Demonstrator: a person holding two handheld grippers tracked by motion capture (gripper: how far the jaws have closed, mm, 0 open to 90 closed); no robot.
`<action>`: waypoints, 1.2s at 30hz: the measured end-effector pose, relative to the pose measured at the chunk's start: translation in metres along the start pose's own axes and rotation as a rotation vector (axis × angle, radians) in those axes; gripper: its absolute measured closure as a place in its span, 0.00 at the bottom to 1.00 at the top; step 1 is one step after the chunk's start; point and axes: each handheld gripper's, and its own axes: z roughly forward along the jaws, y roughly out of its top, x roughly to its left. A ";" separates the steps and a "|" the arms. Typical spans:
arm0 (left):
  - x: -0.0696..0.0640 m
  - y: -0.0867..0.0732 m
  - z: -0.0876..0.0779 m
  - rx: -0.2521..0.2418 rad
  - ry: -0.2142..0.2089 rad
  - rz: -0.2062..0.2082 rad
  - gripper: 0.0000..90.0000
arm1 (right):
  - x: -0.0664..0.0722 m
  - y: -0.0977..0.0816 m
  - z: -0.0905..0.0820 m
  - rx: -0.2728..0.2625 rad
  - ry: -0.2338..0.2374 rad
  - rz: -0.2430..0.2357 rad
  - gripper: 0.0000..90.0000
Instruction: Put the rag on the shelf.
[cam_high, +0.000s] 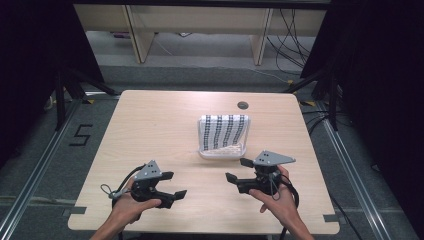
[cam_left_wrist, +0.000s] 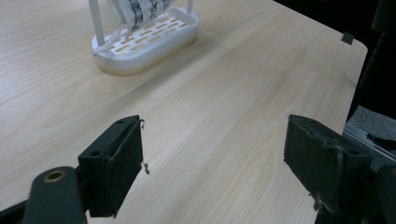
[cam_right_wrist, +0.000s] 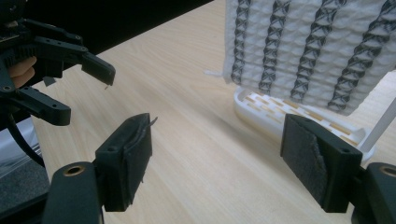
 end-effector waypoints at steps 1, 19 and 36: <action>-0.001 -0.001 0.000 0.005 0.005 -0.005 0.21 | -0.002 -0.002 0.002 -0.011 0.013 -0.005 0.29; -0.002 -0.024 0.003 0.051 0.004 -0.005 0.21 | -0.004 -0.031 0.002 0.030 0.013 0.014 0.29; -0.006 -0.048 -0.002 0.120 0.042 0.036 0.21 | 0.006 -0.065 -0.001 0.108 0.041 0.045 0.25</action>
